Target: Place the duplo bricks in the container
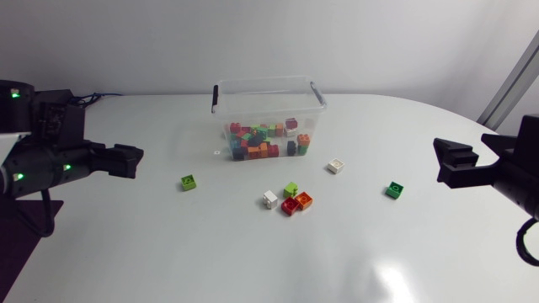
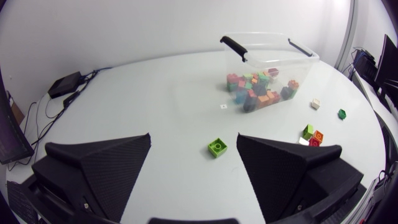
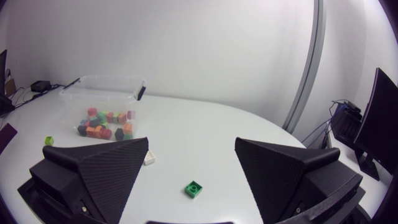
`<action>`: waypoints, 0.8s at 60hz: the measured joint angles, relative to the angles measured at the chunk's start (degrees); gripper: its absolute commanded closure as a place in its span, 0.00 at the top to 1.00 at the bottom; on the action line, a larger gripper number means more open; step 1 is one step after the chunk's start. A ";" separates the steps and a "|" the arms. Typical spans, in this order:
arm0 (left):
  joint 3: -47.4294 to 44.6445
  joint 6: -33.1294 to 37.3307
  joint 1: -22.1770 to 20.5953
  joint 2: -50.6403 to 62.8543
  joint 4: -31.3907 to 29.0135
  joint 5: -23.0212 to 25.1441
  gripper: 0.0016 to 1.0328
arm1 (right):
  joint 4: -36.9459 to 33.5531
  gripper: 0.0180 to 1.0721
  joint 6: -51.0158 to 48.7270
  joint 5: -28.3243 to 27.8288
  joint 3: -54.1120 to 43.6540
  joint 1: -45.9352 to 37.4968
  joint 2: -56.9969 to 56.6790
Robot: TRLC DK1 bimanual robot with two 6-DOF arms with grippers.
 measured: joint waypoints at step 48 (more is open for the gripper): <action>29.68 35.26 -3.48 47.58 -17.94 4.46 0.83 | -16.72 0.93 -17.97 -13.35 18.03 -12.07 30.75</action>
